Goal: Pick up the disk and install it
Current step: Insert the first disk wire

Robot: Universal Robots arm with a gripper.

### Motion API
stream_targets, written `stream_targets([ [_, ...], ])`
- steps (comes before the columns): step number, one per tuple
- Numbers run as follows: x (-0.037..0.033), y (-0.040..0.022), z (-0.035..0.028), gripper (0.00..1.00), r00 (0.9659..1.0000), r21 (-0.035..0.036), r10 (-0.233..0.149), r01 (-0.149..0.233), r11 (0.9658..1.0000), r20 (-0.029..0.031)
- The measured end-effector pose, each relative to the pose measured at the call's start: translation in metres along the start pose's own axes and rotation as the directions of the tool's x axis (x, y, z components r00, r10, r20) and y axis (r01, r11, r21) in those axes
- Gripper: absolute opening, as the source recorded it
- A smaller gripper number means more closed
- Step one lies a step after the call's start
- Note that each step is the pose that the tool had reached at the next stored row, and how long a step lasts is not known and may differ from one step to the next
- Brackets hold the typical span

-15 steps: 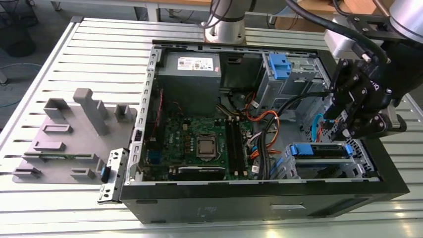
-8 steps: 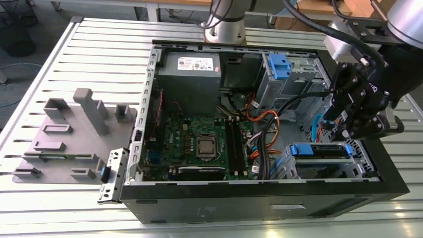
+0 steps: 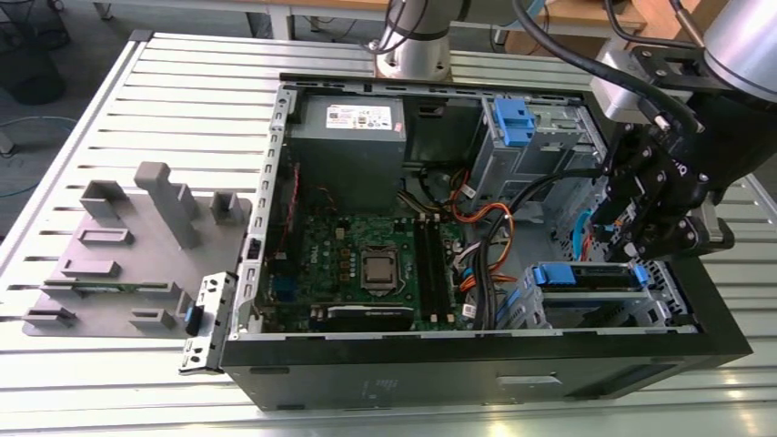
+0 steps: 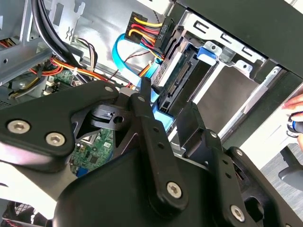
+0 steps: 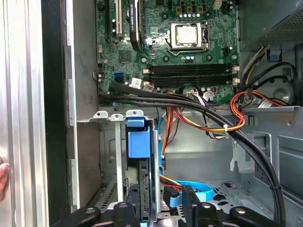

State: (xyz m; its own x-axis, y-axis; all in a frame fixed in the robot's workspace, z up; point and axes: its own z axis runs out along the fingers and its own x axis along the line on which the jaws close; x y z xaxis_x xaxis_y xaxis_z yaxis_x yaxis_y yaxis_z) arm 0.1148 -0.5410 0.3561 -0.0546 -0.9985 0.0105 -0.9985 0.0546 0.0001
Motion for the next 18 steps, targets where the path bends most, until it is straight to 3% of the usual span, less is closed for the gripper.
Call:
stream_targets([
  [5,0.0,0.0,0.0002,0.47,1.0,0.0,0.0,0.0,1.0,0.0001],
  [12,0.0,0.0,0.0004,0.18,1.0,0.0,0.0,0.0,1.0,0.0001],
  [18,0.0,0.0,0.001,0.16,1.0,0.0,0.0,0.0,1.0,0.0001],
])
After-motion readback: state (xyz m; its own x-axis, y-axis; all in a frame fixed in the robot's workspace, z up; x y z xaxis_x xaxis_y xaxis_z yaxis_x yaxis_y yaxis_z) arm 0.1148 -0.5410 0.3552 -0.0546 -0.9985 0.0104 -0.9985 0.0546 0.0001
